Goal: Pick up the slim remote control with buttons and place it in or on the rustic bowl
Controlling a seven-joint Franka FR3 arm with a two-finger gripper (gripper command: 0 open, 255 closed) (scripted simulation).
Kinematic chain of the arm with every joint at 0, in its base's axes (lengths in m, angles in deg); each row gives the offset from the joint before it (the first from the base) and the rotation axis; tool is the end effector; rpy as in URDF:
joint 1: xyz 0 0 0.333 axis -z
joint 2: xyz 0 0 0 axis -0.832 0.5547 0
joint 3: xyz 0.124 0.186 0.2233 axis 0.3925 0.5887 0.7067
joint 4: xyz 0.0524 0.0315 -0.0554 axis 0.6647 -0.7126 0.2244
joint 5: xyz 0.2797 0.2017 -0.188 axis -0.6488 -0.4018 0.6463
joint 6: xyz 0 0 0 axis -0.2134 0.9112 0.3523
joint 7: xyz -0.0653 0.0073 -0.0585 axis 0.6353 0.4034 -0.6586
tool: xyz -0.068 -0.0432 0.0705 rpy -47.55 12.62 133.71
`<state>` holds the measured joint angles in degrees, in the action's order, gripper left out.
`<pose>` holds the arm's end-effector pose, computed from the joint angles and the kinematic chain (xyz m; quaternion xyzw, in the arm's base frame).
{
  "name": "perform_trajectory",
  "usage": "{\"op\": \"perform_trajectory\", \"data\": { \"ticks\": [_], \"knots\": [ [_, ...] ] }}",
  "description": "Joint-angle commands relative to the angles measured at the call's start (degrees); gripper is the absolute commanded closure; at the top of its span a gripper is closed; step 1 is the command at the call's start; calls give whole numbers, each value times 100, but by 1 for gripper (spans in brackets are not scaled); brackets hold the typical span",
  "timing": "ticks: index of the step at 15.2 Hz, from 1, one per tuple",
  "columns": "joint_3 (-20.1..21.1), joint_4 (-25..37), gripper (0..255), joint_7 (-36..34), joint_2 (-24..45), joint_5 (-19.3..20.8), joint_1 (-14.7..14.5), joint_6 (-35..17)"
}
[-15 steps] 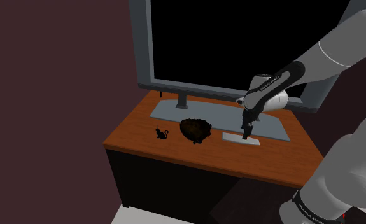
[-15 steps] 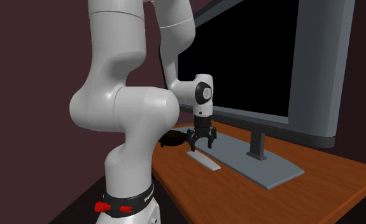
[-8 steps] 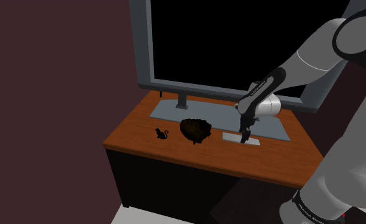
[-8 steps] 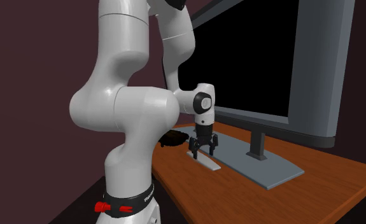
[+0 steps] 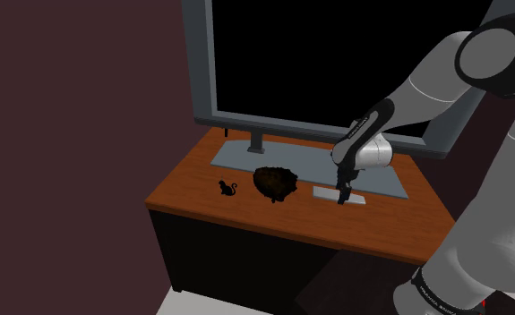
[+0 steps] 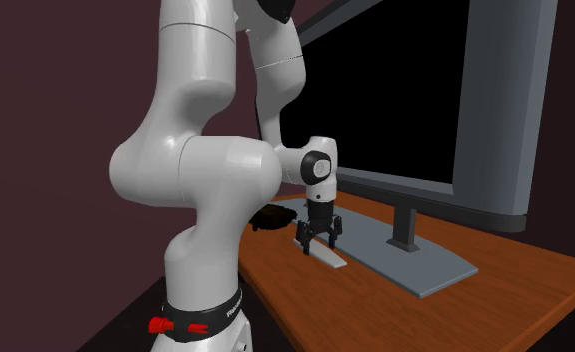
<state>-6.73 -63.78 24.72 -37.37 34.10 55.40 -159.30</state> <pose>0.3794 -0.1865 0.2012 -0.9509 -0.3094 -0.0026 0.0050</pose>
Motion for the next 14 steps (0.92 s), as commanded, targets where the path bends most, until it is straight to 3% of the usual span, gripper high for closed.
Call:
{"op": "perform_trajectory", "data": {
  "ticks": [1,2,11,14],
  "knots": [
    [1,0,0,3,2,-3,1,-2],
    [1,-1,255,2,2,-3,1,-3],
    [1,0,255,3,2,-3,1,-2],
    [-153,-26,255,-287,-308,396,-72,241]
  ]
}}
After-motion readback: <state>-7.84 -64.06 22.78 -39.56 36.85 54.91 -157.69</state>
